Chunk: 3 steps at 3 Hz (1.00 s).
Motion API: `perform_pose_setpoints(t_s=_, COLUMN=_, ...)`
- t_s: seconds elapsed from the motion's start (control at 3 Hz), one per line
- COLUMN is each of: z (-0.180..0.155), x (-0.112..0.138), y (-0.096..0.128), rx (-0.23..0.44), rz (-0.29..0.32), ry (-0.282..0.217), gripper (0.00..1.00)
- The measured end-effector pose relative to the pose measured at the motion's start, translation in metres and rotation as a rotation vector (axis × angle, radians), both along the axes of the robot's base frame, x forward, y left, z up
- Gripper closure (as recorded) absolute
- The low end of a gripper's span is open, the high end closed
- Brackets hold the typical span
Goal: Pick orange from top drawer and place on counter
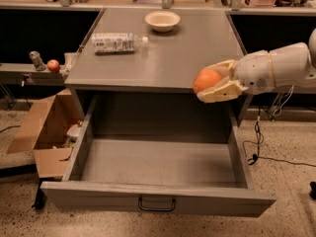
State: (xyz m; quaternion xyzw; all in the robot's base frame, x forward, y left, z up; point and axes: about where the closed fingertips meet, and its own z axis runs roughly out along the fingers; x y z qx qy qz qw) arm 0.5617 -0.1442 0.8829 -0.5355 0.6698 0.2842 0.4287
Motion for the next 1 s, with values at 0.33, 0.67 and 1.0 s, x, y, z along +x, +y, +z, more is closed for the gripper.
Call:
perform_pose_setpoints(t_s=0.33, z=0.0, x=0.0, y=0.0, rx=0.0, rz=0.0, ry=0.0, gripper=1.0)
perform_pose_setpoints(t_s=0.67, z=-0.004, x=0.017, y=-0.003, rx=0.008, rz=-0.045, ry=0.006, gripper=1.0)
perform_pose_setpoints(t_s=1.0, z=-0.002, x=0.052, y=-0.016, rx=0.021, rz=-0.14, ry=0.004, gripper=1.0)
